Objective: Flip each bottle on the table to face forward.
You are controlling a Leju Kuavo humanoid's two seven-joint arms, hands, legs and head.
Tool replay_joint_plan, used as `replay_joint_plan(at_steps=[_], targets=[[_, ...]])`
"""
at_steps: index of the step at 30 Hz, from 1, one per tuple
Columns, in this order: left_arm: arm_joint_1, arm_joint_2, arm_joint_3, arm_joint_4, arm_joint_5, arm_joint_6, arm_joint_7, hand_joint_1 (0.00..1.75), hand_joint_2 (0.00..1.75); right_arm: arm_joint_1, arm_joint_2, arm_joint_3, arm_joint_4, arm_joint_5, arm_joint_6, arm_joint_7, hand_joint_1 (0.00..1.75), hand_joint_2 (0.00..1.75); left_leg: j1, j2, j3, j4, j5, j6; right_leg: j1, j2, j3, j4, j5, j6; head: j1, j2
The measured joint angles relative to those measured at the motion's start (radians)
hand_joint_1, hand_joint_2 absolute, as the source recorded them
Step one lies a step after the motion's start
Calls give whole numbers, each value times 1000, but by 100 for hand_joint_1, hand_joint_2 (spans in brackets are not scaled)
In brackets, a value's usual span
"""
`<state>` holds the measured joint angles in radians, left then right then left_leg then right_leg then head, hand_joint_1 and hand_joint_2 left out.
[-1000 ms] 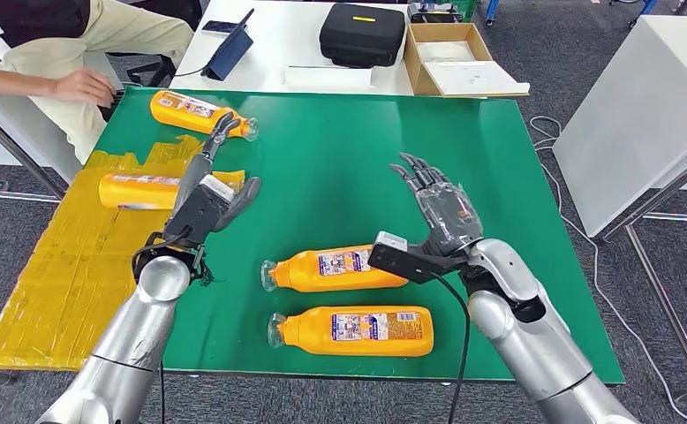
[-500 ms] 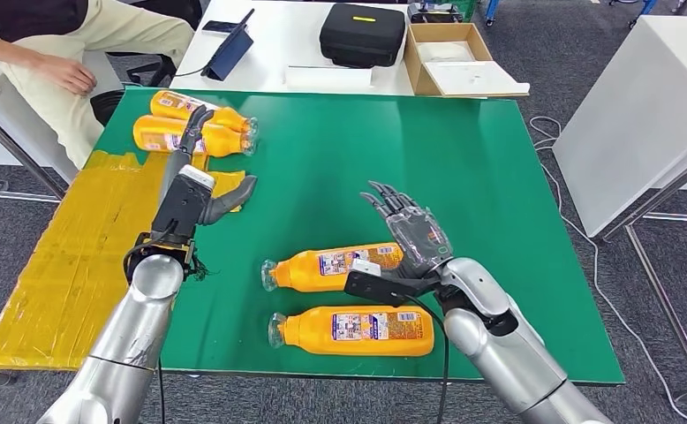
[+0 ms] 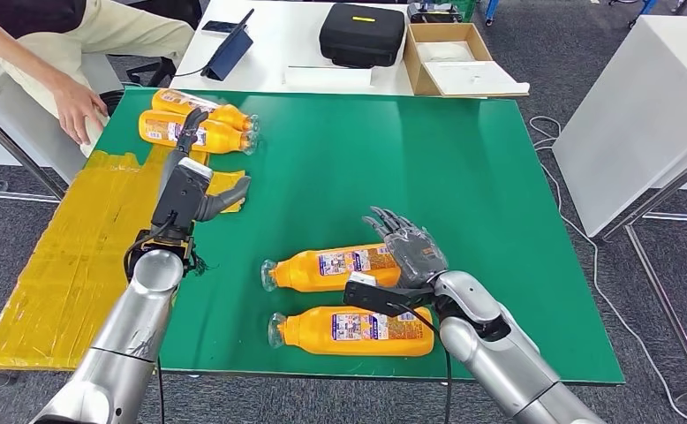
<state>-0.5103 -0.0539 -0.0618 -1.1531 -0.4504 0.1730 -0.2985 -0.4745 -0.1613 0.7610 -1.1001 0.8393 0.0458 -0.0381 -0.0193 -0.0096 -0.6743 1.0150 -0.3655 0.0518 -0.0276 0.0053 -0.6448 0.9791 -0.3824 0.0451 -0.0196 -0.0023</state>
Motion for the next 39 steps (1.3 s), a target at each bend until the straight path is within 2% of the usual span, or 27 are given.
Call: replay_joint_plan(at_steps=[14, 35, 39], targets=[[3, -13, 0, 3, -1, 5, 6, 0, 175, -1, 15, -7, 110, 2, -15, 9, 0, 175, 0, 0, 0, 0, 0, 0, 0, 0, 0, 0, 0, 0, 0, 0], [10, -18, 0, 3, -2, 7, 7, 0, 175, -1, 28, -8, 164, 0, -22, 9, 0, 175, 0, 0, 0, 0, 0, 0, 0, 0, 0, 0, 0, 0, 0, 0], [16, -24, -3, 3, -3, 7, 4, 0, 175, 0, 46, -8, 193, 8, -44, -2, 0, 175, 0, 0, 0, 0, 0, 0, 0, 0, 0, 0, 0, 0, 0, 0]])
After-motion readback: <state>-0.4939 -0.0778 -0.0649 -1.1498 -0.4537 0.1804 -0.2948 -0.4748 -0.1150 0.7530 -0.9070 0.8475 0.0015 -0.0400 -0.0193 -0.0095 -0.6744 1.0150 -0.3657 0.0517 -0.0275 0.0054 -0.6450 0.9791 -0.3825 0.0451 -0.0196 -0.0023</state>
